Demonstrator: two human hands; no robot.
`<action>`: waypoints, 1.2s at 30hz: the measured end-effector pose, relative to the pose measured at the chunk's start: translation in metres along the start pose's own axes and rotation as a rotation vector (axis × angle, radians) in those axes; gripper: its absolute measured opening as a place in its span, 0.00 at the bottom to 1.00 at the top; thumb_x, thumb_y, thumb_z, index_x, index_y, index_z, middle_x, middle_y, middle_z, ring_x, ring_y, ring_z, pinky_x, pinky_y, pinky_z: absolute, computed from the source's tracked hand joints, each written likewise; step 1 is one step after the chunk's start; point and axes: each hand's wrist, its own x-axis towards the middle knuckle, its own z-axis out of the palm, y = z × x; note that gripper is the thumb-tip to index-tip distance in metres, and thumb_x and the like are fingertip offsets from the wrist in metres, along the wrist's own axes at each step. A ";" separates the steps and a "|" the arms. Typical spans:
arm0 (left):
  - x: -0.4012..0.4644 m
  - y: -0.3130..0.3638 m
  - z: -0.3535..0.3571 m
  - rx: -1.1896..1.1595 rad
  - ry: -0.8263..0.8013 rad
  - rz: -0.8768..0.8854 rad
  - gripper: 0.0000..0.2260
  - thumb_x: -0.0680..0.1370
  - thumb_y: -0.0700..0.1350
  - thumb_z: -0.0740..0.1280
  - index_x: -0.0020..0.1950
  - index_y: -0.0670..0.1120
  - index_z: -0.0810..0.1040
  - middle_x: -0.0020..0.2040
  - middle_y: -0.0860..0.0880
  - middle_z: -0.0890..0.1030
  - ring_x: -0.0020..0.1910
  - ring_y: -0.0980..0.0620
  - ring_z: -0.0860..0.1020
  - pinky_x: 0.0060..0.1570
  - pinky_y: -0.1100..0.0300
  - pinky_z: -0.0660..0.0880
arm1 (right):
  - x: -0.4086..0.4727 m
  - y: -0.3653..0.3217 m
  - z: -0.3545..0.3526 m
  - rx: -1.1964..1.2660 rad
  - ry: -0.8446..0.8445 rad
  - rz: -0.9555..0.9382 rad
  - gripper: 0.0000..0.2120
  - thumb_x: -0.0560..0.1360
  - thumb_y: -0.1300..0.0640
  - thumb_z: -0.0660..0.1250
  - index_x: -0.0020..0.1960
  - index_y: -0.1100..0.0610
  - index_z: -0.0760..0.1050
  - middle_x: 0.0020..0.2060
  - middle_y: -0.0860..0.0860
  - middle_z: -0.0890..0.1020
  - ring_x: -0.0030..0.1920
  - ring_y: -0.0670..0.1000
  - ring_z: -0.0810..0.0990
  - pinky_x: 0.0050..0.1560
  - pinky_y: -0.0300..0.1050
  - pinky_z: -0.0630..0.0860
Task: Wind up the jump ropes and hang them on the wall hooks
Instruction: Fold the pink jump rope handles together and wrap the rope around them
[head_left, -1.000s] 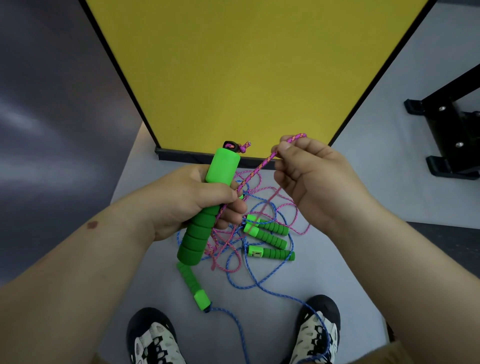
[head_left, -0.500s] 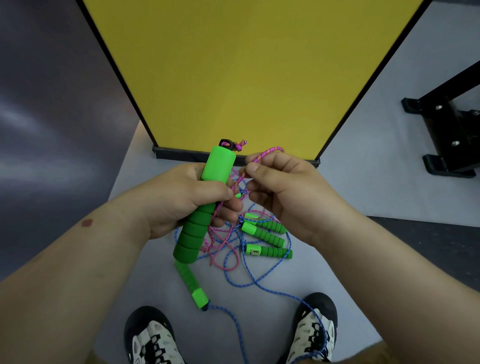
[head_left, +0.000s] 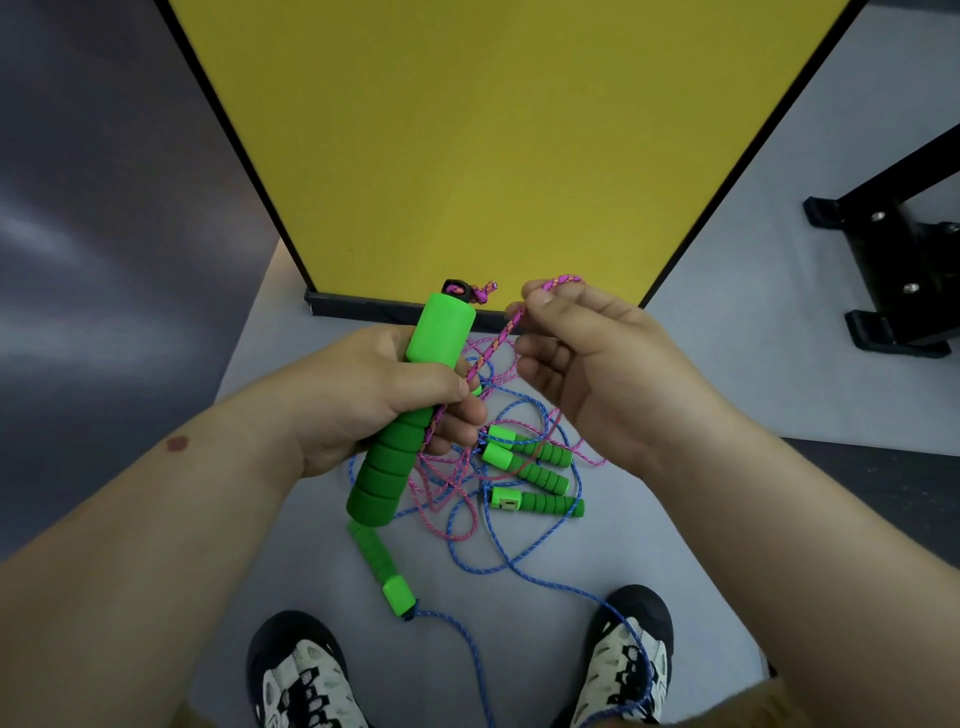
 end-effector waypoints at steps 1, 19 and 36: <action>0.000 0.000 0.000 -0.001 0.001 0.000 0.02 0.80 0.34 0.66 0.49 0.40 0.76 0.39 0.43 0.86 0.36 0.49 0.84 0.36 0.58 0.82 | -0.002 0.002 0.002 -0.028 -0.048 0.022 0.03 0.79 0.60 0.69 0.52 0.58 0.79 0.43 0.54 0.83 0.34 0.47 0.79 0.40 0.41 0.78; 0.001 0.000 -0.001 -0.005 -0.007 0.006 0.02 0.80 0.35 0.65 0.50 0.40 0.76 0.39 0.43 0.85 0.36 0.48 0.84 0.38 0.56 0.81 | 0.001 -0.008 -0.004 0.005 0.110 -0.113 0.02 0.79 0.62 0.69 0.48 0.58 0.80 0.41 0.53 0.83 0.35 0.48 0.78 0.40 0.40 0.79; 0.002 -0.003 -0.002 0.012 -0.032 0.034 0.04 0.79 0.34 0.67 0.49 0.42 0.77 0.38 0.44 0.85 0.35 0.50 0.83 0.36 0.58 0.81 | -0.006 0.015 0.008 -0.168 -0.134 0.060 0.08 0.76 0.64 0.71 0.55 0.61 0.80 0.39 0.53 0.82 0.34 0.46 0.78 0.37 0.39 0.77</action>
